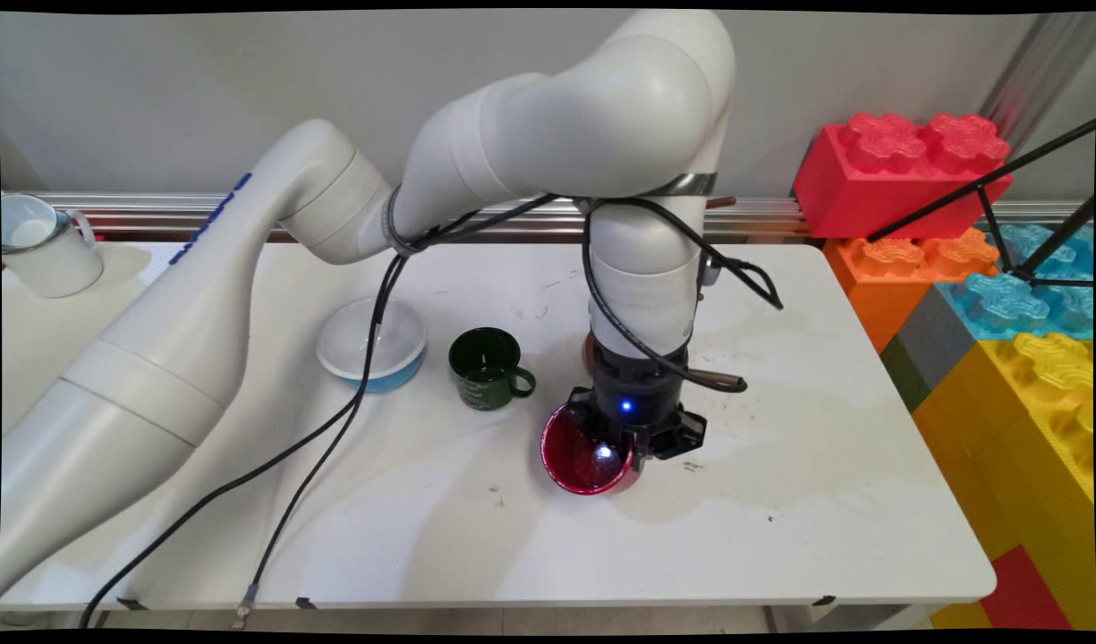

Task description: Place the picked object on the table

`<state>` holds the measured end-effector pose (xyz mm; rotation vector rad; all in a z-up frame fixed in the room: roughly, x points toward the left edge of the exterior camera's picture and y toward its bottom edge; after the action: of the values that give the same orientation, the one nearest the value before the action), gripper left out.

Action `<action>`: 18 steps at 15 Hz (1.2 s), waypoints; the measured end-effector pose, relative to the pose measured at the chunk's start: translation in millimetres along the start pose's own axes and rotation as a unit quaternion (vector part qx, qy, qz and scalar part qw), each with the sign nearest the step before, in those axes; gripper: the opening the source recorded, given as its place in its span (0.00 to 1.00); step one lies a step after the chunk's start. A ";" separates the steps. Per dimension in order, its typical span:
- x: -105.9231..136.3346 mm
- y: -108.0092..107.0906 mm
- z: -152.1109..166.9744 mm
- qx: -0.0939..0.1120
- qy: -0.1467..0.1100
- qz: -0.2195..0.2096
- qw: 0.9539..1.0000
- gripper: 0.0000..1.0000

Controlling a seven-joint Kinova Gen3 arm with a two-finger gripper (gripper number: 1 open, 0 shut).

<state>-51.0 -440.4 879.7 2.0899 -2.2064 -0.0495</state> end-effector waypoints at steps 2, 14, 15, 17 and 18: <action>7.2 0.9 6.8 0.018 -0.013 0.010 1.000 0.00; 28.9 11.6 42.2 0.070 -0.099 0.011 0.993 0.00; 30.6 11.4 45.5 0.072 -0.104 0.011 0.992 0.00; 33.7 10.8 51.2 0.074 -0.111 0.011 0.991 0.00; 35.4 10.7 54.1 0.076 -0.114 0.011 0.991 0.00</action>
<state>-68.6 -477.6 828.8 2.2386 -2.4340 -0.1299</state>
